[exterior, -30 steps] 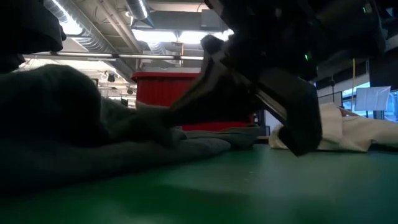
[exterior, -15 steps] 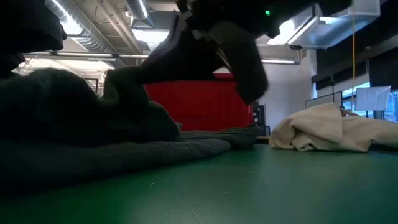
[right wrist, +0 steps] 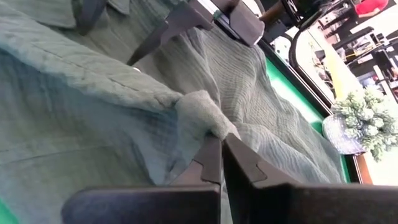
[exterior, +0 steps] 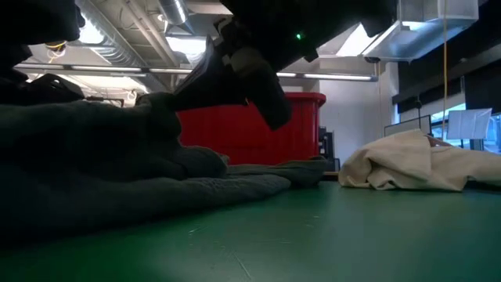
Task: Fold Laundry from Bin
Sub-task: Fold the dark green polo
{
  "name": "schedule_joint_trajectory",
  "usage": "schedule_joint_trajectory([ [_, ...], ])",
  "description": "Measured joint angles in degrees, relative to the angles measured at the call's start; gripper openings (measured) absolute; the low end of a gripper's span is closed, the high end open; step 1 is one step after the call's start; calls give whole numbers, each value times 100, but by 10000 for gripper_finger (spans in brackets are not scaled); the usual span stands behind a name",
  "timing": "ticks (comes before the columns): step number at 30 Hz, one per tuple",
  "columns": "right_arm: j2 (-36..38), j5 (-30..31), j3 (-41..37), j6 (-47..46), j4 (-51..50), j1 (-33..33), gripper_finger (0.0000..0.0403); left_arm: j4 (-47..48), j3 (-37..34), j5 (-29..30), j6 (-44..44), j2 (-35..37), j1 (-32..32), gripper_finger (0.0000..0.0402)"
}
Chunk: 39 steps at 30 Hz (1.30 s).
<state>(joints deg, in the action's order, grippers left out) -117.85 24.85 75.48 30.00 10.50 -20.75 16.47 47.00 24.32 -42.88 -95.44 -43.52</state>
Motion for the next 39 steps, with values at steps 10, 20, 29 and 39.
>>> schedule_joint_trajectory([
  [10,-1,-166,0,-35,193,26,1,199,0,26,-29,283,1,190],
  [20,1,-518,0,-15,443,28,1,582,2,390,-5,874,-12,190],
  [29,-3,-992,0,-271,599,332,1,542,7,515,0,1010,-12,190],
  [39,-34,-1885,0,-629,711,853,1,415,7,521,196,1010,-12,190],
])
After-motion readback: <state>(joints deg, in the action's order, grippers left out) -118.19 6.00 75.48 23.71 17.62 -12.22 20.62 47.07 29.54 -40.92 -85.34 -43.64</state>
